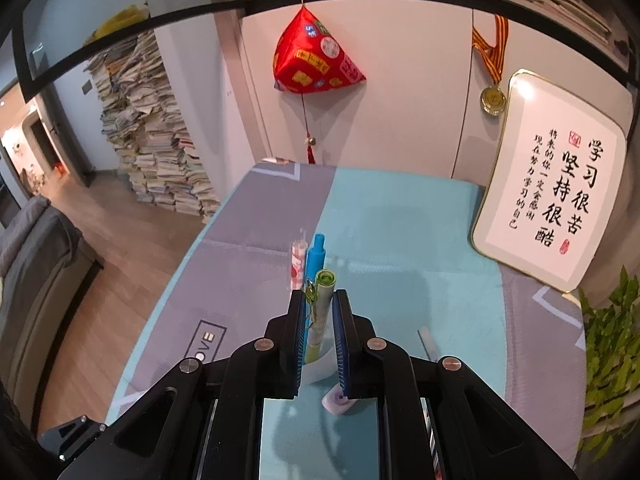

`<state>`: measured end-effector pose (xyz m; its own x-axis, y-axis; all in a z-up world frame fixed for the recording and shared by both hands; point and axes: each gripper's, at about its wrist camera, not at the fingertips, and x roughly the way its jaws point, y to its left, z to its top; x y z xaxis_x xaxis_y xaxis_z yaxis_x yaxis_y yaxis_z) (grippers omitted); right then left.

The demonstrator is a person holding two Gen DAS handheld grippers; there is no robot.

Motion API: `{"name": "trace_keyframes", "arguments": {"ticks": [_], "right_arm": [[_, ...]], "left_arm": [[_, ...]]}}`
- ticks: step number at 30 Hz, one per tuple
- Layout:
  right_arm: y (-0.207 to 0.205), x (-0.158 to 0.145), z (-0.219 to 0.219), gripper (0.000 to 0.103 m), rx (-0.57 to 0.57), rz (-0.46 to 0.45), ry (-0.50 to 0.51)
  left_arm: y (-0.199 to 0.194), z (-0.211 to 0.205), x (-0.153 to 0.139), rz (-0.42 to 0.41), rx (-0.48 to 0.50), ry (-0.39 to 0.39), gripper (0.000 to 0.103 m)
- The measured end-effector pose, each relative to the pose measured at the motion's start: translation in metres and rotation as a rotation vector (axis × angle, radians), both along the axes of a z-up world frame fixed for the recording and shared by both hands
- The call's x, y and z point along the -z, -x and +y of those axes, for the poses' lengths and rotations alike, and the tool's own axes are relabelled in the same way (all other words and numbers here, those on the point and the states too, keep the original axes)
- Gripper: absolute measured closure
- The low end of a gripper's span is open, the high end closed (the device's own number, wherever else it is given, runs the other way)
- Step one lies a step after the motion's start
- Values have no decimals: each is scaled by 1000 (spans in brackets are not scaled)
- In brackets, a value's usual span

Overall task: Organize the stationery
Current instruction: 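Drop the green highlighter into the cup with the right tool while the left tool holds the orange marker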

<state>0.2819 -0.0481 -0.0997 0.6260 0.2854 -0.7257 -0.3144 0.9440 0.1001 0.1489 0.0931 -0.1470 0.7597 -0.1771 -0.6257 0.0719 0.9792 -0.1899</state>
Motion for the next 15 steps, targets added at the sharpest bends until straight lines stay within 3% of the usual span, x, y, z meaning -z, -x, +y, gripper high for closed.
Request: {"name": "trace_keyframes", "arguments": {"ticks": [15], "right_arm": [[-5, 17, -9, 88, -11, 70, -33]], "left_arm": [[-2, -7, -3, 4, -2, -16, 91]]}}
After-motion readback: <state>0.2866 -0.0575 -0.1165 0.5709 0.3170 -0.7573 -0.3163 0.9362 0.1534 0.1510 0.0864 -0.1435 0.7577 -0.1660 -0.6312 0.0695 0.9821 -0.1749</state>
